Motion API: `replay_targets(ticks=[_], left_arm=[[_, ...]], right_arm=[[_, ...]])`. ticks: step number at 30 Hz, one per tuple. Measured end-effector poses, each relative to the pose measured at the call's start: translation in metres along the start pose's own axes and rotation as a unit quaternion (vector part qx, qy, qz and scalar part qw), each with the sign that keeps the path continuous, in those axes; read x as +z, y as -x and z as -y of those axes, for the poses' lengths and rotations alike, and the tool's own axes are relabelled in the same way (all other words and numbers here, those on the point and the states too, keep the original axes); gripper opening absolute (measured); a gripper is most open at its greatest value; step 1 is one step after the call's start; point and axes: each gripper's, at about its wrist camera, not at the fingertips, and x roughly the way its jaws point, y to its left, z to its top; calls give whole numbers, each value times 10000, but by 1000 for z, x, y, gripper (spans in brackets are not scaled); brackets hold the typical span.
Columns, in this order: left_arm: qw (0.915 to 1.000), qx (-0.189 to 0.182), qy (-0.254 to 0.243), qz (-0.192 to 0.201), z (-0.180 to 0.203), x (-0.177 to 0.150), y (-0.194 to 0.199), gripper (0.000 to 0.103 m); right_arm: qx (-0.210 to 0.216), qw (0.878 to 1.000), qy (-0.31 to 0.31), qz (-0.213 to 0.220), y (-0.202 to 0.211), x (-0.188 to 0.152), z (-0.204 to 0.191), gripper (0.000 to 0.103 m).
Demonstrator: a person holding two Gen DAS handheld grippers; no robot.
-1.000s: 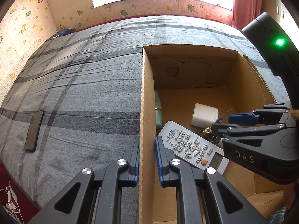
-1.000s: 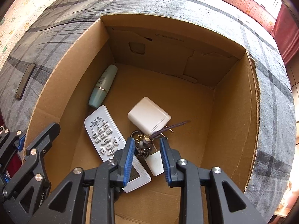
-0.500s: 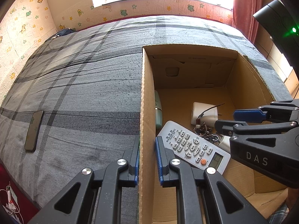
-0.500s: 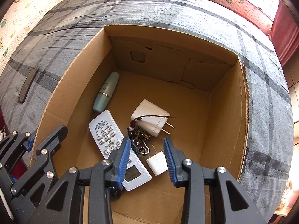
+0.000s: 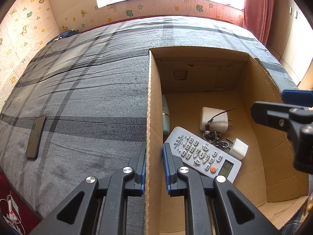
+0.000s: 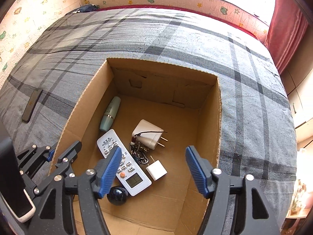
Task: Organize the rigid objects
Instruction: 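Withdraw the right gripper up and out of the box, then open the left gripper to release the box wall and lift it away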
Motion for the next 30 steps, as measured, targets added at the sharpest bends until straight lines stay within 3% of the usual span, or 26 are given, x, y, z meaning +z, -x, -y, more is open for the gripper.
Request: replay_targets(ticks=[7,26,28,29,30], left_arm=[[10000,-1,4,0,0,0,0,15],[10000,32,-12,-33,1,2,0,16],[9999,91,-33,-51,2,2,1,18],[9999,135,-32,-38,2,3,3,24],[9998,174,-22,-18,2,3,5,40]], right_arm=[[-8,9995,-201,230,35,0,12,102],[-170,9982,-528,247,63,-26,39,103],[-127,9982,-535,225,63,-27,40,103],[-111,9982,-536,233,64,-28,39,103],[-109,9982,-537,248,65,-28,40,103]])
